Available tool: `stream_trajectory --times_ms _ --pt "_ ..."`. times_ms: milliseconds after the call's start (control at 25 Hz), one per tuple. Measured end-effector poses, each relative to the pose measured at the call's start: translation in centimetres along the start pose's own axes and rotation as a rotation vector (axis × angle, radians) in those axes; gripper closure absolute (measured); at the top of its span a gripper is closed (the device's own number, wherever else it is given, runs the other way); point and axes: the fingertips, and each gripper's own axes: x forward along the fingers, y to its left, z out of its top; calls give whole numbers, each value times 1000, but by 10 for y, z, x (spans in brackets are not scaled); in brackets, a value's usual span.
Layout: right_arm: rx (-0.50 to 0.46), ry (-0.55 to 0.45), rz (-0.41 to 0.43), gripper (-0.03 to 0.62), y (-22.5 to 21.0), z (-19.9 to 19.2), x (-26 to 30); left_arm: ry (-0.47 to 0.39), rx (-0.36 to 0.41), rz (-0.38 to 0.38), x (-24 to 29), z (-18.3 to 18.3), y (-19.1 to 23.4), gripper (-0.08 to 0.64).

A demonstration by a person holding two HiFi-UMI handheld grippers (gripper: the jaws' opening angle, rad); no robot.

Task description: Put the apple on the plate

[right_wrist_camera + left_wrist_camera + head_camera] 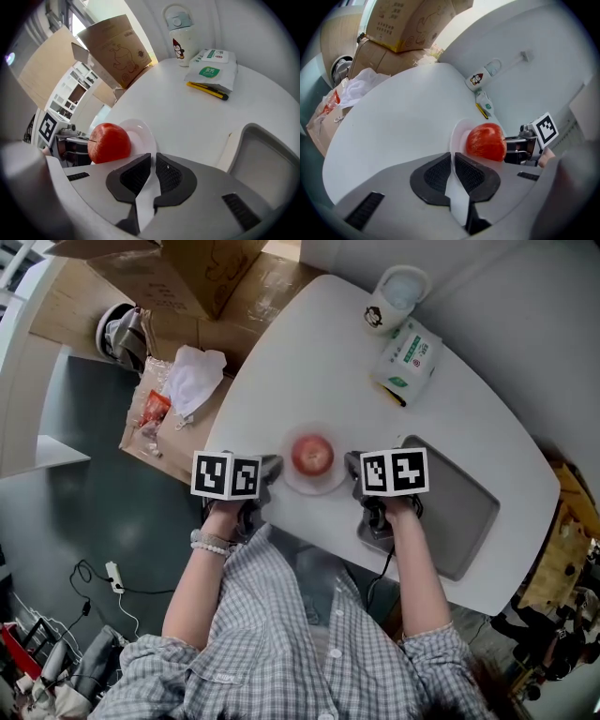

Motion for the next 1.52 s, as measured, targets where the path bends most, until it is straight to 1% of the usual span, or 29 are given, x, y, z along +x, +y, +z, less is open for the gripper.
stream_trajectory --times_ms 280,520,1040,1360,1520 --pt "87 -1 38 549 3 -7 -3 22 -9 24 -4 1 0 528" --pt "109 -5 54 551 4 -10 -2 33 -3 44 -6 -2 1 528" --pt "153 -20 81 552 12 -7 -8 31 -46 29 -16 2 0 529" --pt "195 -59 75 552 2 -7 -29 51 -14 20 -13 5 -21 529" --pt "217 -91 74 552 -6 -9 -45 54 17 10 -10 7 -36 529"
